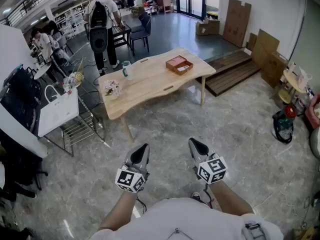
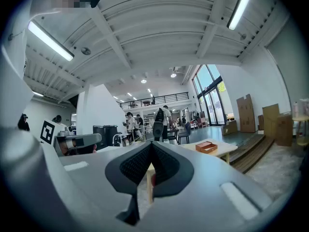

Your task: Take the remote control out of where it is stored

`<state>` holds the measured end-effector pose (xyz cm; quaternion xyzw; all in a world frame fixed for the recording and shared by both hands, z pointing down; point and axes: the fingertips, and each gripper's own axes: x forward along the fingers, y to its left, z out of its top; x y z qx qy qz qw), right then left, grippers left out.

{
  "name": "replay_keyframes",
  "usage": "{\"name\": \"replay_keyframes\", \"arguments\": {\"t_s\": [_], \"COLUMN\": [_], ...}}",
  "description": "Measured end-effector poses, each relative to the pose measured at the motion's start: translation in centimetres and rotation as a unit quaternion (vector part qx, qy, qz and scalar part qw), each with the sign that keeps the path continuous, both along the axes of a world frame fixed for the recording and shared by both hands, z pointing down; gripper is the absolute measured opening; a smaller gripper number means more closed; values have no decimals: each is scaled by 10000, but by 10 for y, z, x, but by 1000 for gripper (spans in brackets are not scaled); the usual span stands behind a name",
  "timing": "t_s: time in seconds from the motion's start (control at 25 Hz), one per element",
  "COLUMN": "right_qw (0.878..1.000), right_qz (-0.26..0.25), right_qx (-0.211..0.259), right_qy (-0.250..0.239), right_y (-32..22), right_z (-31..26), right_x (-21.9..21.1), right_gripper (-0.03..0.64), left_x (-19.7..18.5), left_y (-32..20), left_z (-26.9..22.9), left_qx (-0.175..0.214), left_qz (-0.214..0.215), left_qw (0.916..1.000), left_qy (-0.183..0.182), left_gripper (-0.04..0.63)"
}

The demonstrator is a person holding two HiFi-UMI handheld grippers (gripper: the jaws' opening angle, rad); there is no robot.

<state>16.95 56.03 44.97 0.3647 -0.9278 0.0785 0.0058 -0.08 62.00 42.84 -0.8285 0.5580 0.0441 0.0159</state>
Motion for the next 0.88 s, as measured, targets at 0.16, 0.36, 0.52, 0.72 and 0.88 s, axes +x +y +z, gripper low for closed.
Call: {"name": "replay_keyframes", "arguments": {"t_s": [0.16, 0.36, 0.52, 0.72, 0.88], "right_qw": [10000, 9999, 9997, 9994, 9990], "right_qz": [40, 141, 202, 291, 370], "right_qx": [-26, -72, -97, -149, -203], "right_qy": [16, 2, 32, 105, 134], "right_y": [5, 7, 12, 16, 11], "right_z": [0, 2, 2, 6, 13], "right_x": [-12, -27, -38, -45, -46], "right_gripper": [26, 28, 28, 28, 28], "left_x": [-15, -33, -47, -57, -60], "left_y": [6, 12, 16, 16, 7], "left_z": [0, 4, 6, 11, 21], "left_qx": [-2, -5, -31, -54, -103], "left_qz": [1, 13, 12, 47, 109], "left_qw": [10000, 10000, 9999, 9997, 9995], "left_qy": [11, 31, 95, 222, 285], "left_gripper": [1, 0, 0, 0, 0]}}
